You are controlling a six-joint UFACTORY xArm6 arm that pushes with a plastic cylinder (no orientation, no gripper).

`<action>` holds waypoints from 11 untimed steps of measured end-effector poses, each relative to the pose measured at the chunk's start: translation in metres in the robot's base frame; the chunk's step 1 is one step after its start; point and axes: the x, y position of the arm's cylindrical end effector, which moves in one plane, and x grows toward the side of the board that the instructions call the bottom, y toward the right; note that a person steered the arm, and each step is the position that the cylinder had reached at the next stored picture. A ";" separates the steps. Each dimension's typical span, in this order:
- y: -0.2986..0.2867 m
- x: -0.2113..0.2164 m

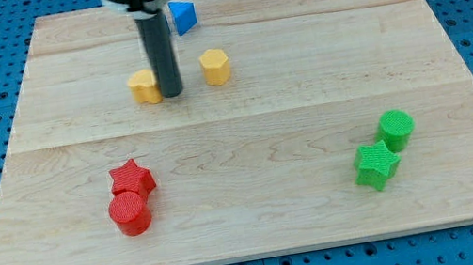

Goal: Move the yellow heart towards the bottom left

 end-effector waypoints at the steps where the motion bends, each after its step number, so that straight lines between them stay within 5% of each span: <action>1: -0.004 -0.029; 2: -0.033 -0.031; 3: -0.107 0.036; 5: -0.148 0.001; 6: -0.199 0.046; 8: -0.165 0.114; 9: -0.123 0.067; 11: -0.130 0.143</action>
